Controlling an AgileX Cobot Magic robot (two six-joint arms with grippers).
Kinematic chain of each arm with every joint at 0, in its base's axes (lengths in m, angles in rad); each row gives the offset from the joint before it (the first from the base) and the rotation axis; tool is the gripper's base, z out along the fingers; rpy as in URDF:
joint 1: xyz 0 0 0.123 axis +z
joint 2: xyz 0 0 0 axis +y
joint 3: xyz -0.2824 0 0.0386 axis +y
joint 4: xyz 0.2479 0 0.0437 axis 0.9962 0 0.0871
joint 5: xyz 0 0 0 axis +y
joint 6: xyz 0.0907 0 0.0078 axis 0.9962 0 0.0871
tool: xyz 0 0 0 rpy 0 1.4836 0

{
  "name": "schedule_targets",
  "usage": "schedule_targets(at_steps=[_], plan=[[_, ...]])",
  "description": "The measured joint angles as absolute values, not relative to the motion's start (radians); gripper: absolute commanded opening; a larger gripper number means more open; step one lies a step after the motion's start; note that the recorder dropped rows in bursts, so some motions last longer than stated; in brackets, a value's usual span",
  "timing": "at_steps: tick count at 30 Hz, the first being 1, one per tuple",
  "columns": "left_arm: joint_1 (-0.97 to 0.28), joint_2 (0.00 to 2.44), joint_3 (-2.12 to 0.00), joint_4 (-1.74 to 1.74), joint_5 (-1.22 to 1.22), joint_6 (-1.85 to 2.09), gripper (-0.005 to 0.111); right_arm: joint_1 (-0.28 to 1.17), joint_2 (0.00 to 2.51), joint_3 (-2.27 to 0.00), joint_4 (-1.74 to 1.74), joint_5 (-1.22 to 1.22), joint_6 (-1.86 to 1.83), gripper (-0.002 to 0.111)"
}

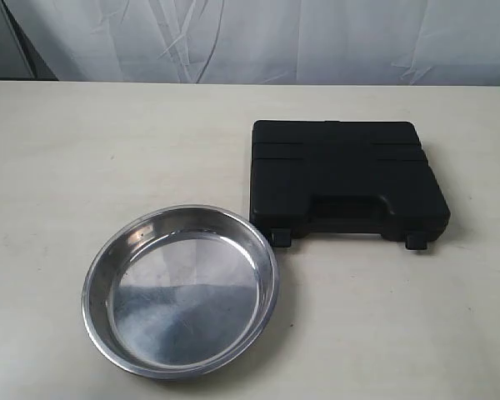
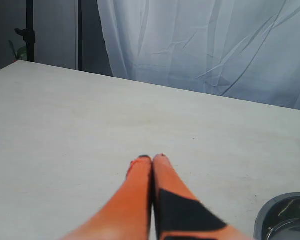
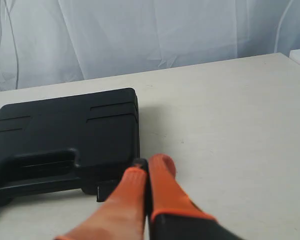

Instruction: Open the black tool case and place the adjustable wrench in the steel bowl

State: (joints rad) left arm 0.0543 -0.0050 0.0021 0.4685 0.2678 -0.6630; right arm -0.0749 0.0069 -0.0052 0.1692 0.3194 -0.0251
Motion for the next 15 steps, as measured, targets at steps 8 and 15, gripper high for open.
schedule_targets(at_steps=[8, 15], plan=[[0.054, -0.005, 0.002, 0.468, 0.268, -0.663, 0.0, -0.075, 0.007, -0.005, 0.169, 0.319, -0.025, 0.0], [0.054, -0.005, 0.002, 0.468, 0.268, -0.663, 0.0, -0.075, 0.007, -0.005, 0.169, 0.319, -0.025, 0.0]])
